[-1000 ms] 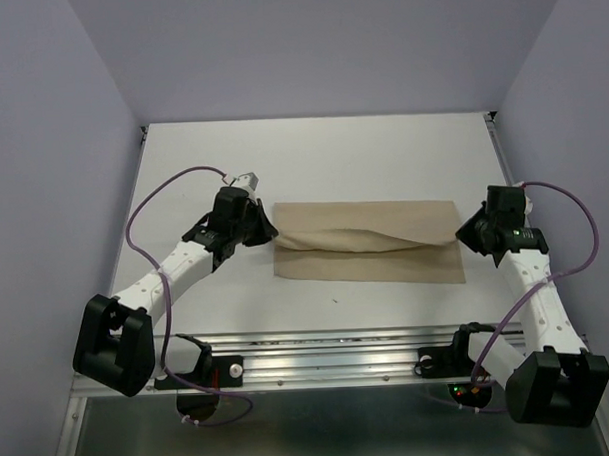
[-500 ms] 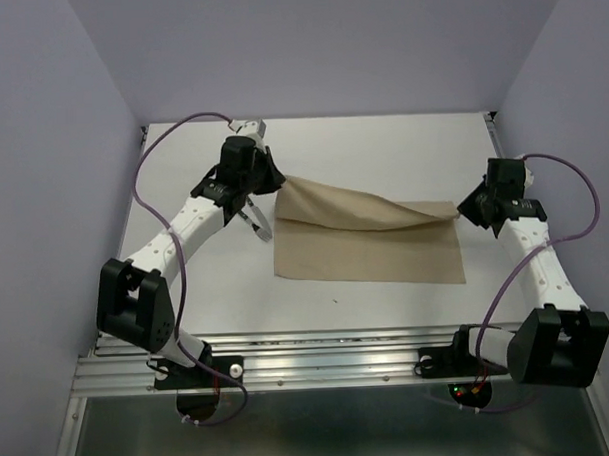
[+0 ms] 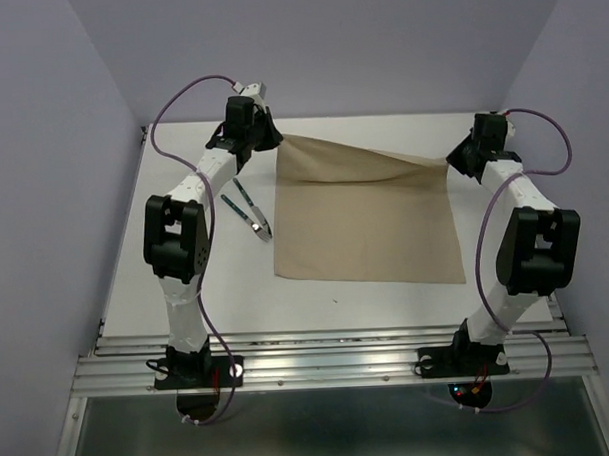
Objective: Fold the napkin into a case and place the utensils inside
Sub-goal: Fold and flatten the napkin at the center of the board.
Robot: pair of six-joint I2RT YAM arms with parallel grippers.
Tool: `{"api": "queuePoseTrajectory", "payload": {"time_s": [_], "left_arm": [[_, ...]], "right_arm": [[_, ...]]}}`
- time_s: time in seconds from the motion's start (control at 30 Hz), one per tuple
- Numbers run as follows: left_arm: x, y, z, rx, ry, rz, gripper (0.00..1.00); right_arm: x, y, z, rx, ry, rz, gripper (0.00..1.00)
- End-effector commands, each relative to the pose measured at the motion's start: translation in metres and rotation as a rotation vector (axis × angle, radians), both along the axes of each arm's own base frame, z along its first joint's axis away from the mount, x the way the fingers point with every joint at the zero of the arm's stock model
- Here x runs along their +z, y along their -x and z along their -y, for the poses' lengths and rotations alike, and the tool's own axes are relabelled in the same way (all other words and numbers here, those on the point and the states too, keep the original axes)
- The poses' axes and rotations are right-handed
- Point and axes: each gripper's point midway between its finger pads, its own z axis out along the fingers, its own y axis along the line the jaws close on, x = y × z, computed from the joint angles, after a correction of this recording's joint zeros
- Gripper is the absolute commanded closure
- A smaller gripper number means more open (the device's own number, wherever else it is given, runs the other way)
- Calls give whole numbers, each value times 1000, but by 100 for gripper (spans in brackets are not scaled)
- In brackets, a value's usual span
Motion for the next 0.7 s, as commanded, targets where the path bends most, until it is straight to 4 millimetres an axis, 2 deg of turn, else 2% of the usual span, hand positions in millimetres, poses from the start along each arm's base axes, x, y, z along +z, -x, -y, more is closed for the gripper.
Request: {"api": "queuePoseTrajectory", "payload": {"time_s": [0.0,0.1,0.13,0.2,0.23,0.27,0.3,0.33,0.37,0.4,0.43,0.5,0.53,0.57,0.67], "left_arm": [[36,-16,4,-59,37,88,100],[33,-16,5,-71,29,86,100],[33,-15,5,-76,29,85,100],[20,-5,4,-83,23,31,100],[25,1,3,-86,28,33,100],[14,10,2,-88,32,-4,100],[10,17,2,-91,34,-16,100],[19,25,0,-90,42,-7,100],[4,36,-2,-91,36,-45,100],[10,44,-5,-89,41,-42,100],[-7,55,-8,-85,30,-81,100],[-17,69,-13,-76,19,-124,100],[-14,77,-16,-73,20,-126,100],[-30,90,-18,-71,14,-168,100],[-43,115,-26,-57,8,-208,100]], "right_arm": [[39,-37,5,5,6,144,99],[36,-35,3,13,0,137,99],[30,-31,2,13,-4,123,99],[35,-20,0,21,-3,128,99],[34,-14,0,22,1,123,99],[31,-1,-2,21,3,104,99],[29,6,-2,21,8,90,99],[27,13,-2,23,10,78,99],[12,28,-4,25,6,33,99],[18,37,-5,29,16,42,99],[15,46,-5,33,22,32,99],[8,71,-5,34,41,-3,99],[7,79,-6,36,44,-13,99],[6,88,-7,39,44,-24,99],[-1,124,-16,59,22,-68,99]]}}
